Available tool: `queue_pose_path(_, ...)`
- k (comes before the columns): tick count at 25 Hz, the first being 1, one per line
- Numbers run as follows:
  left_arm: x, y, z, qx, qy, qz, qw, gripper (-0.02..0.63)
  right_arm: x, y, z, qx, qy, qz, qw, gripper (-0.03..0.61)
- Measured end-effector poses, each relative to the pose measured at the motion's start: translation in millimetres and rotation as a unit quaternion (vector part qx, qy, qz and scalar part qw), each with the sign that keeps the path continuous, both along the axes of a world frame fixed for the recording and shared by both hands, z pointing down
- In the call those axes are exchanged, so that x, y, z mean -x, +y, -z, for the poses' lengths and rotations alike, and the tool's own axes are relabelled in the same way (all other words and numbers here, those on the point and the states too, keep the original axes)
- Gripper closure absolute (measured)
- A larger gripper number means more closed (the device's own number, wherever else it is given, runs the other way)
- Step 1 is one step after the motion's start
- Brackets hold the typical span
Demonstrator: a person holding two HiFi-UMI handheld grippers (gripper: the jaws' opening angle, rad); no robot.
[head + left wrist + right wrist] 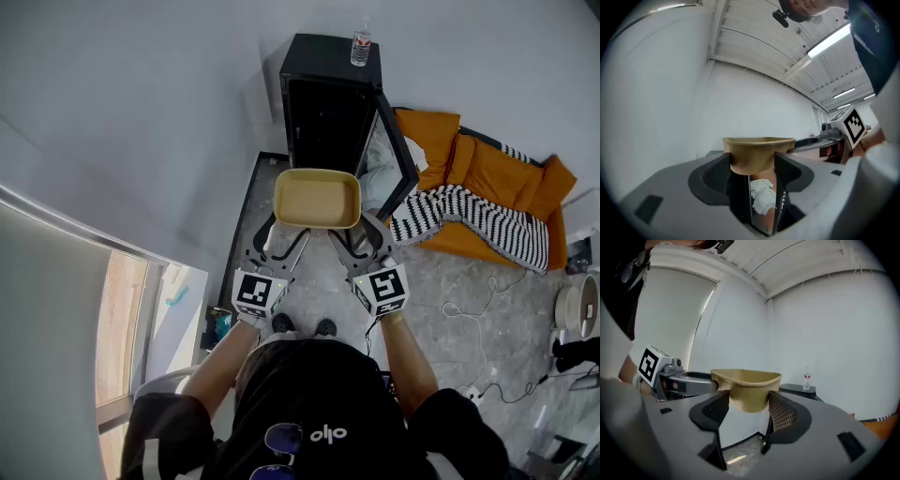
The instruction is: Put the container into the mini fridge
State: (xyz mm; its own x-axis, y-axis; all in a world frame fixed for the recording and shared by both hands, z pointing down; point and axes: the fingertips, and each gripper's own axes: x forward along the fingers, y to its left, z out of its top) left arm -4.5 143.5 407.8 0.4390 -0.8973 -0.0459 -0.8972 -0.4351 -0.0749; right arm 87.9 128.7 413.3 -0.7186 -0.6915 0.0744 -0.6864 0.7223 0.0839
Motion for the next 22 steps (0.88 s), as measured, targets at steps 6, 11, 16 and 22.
queue_pose_path(6,5.5,2.4,-3.2,0.005,0.002,-0.003,1.0,0.316,5.0,3.2,-2.4,0.004,0.002,-0.003,1.0,0.304)
queue_pose_path(11,11.2,2.3,-0.2,0.002,0.004,-0.009,0.9999,0.316,11.1,4.4,0.7,-0.002,0.003,-0.008,1.0,0.304)
queue_pose_path(16,20.3,6.2,-0.5,0.001,0.005,-0.015,0.9999,0.316,19.7,9.4,1.4,-0.004,0.006,-0.014,1.0,0.304)
queue_pose_path(22,31.1,6.3,-2.1,0.002,0.005,-0.025,0.9997,0.316,30.4,11.5,1.3,-0.004,0.008,-0.024,1.0,0.304)
